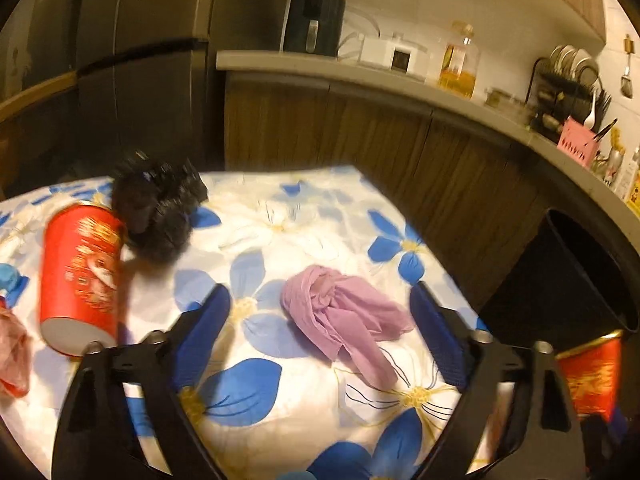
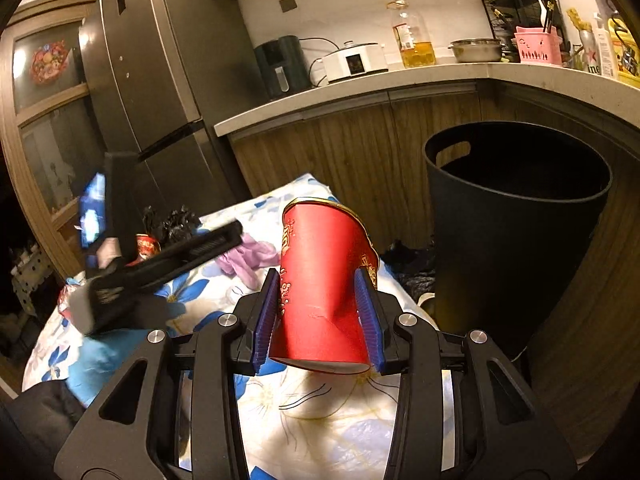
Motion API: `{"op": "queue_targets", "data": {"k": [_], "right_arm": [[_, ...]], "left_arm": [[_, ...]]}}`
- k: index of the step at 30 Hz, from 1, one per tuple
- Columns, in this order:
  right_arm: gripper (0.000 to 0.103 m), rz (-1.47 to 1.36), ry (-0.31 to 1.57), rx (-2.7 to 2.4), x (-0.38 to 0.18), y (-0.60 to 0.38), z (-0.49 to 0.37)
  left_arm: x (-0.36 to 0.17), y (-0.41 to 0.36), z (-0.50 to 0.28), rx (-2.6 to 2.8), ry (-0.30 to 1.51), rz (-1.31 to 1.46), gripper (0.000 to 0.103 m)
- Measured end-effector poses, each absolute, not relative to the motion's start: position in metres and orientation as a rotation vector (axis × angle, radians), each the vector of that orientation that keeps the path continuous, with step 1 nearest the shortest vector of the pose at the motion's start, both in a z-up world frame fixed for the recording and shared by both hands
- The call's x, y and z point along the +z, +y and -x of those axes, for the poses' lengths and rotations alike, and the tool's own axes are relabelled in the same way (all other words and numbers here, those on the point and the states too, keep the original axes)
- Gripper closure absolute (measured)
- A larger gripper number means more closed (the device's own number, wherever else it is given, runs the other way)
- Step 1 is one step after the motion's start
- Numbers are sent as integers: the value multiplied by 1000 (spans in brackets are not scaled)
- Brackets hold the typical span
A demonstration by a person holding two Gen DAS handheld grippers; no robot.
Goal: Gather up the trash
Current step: 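Grasp the pink glove with the left gripper while the right holds the red cup, then carry the cup and pink glove over the bin and open both grippers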
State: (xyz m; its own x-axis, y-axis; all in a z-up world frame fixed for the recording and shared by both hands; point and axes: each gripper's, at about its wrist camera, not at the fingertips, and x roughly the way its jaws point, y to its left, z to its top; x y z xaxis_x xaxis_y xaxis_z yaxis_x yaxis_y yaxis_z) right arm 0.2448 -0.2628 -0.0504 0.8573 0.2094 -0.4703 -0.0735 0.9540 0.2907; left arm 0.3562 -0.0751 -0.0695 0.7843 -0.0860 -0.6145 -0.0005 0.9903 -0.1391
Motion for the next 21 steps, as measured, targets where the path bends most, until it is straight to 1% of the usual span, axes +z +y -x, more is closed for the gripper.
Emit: {"op": "queue_targets", "data": {"k": [1,3,5,7,8,9,11,14,21], "right_arm": [[65,-268,520,153,-50,-263,-245],[65,-270,518,161,-49,-264,-246],[65,-268,516,163,-48,-264,-246],[65,-269,515,168,-48,-265,-245],[65,-268,514,168,-48,-265,-245],[65,-268,513,167,-48,-265,-245],[65,-271,510,169,-47,-266,-244],[65,-269,507,170,-46,-266,-243],[65,-268,494,162,-41,-271,-240]], "left_arm": [[-73,-75,-361,-43,692,129,33],[-81,-77,-369,-45,739,119,43],[-88,-80,-373,-46,770,103,62],[-91,-81,-373,-46,778,92,70],[-91,-81,-373,-53,779,95,77],[-91,-81,-373,-56,782,97,80],[-92,-81,-372,-59,783,98,90],[-92,-82,-370,-68,778,95,97],[-75,-83,-351,-83,721,109,100]]}}
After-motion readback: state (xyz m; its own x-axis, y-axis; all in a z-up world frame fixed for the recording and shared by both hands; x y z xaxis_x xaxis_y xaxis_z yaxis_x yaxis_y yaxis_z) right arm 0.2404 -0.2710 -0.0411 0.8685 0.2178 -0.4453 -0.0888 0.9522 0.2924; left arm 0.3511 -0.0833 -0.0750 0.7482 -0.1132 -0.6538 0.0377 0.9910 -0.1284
